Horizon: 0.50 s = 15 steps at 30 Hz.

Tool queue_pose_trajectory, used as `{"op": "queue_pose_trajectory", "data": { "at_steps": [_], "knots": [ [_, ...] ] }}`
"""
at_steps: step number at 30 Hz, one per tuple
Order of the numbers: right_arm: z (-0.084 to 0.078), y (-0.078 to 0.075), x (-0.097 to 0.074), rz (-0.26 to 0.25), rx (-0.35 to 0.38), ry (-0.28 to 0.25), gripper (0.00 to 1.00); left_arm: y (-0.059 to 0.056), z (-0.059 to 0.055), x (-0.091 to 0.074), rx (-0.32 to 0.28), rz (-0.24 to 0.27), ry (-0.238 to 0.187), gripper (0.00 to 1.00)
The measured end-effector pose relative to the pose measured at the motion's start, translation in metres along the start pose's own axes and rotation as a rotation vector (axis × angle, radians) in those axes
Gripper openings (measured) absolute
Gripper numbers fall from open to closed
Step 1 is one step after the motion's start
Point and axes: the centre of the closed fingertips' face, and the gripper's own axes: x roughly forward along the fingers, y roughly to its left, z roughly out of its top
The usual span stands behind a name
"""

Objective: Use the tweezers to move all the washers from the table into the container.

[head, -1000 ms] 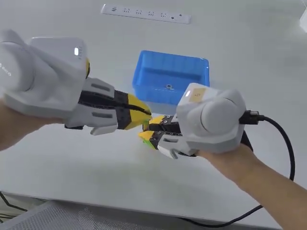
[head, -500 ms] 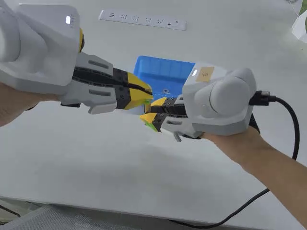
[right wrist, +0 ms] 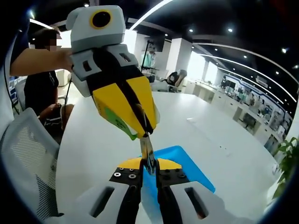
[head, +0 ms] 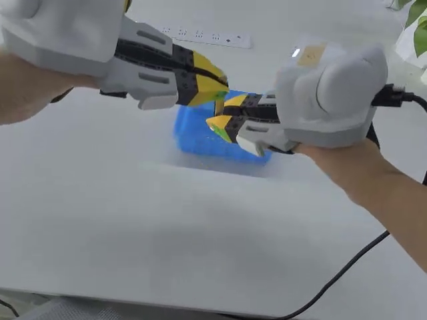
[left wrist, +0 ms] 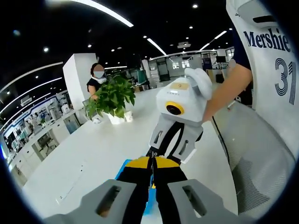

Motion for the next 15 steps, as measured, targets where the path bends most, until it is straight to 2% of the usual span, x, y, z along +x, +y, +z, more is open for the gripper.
{"op": "queue_pose_trajectory", "data": {
  "at_steps": [6,10,13,15],
  "knots": [
    [-0.004,-0.022,0.008,-0.025,-0.006,0.008,0.11,0.020,-0.004,0.012,0.006,0.010,-0.009,0.05],
    [-0.011,-0.031,0.013,-0.031,0.006,0.016,0.11,0.026,-0.009,0.019,-0.005,0.023,-0.008,0.05],
    [-0.017,-0.035,0.016,-0.035,0.011,0.027,0.11,0.030,-0.014,0.025,-0.008,0.015,-0.008,0.05],
    [-0.026,-0.038,0.020,-0.038,0.014,0.051,0.11,0.033,-0.022,0.030,-0.017,0.004,0.010,0.05]
  ]
}}
